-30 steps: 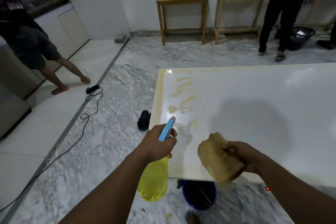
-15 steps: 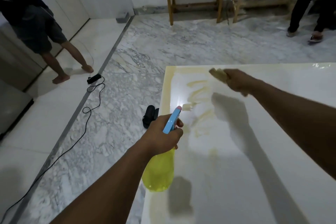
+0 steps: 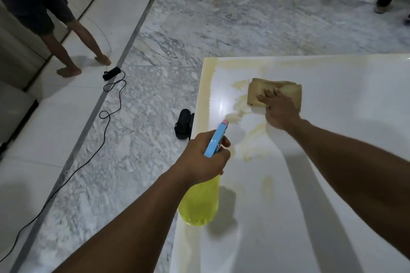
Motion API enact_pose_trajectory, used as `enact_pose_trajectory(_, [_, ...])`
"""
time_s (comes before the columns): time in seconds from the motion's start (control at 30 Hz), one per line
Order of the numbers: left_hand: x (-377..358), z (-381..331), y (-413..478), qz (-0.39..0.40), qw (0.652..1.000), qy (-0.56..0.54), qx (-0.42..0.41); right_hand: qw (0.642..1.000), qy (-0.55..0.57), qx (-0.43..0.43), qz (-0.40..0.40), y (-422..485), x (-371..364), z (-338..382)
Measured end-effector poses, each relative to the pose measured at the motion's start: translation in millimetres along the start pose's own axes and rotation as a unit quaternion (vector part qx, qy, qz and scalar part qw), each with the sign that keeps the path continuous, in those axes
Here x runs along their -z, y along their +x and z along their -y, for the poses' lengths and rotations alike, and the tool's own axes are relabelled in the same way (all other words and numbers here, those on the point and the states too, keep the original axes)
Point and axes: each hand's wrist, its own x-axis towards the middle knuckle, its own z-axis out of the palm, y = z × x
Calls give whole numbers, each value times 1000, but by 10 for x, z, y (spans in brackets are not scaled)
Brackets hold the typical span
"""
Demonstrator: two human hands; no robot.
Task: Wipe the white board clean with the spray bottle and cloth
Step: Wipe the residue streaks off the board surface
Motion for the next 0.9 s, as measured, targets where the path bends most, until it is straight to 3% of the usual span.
enact_pose_trajectory(0.2, [19, -57, -429, -7, 1000, 11, -16, 998, 41, 18, -33, -1137, -420, 102])
enact_pose_trajectory(0.57, [-193, 392, -2421, -6, 999, 9, -48, 997, 74, 3, -34, -3860, -1178, 689])
enact_pose_trajectory(0.7, [-223, 518, -2926, 9, 999, 17, -43, 984, 164, -10, -62, -4216, -743, 931])
enact_pose_trajectory(0.73, [-219, 507, -2980, 9, 999, 21, -44, 970, 231, -60, -51, -4225, -532, 987])
enact_pose_trajectory(0.8, [-157, 471, -3062, 3, 998, 16, -54, 892, 413, -180, -33, -4198, -189, 1062])
enact_pose_trajectory(0.9, [-88, 434, -3004, -3, 997, 23, -69, 702, 658, -272, 19, -4114, 95, 1002])
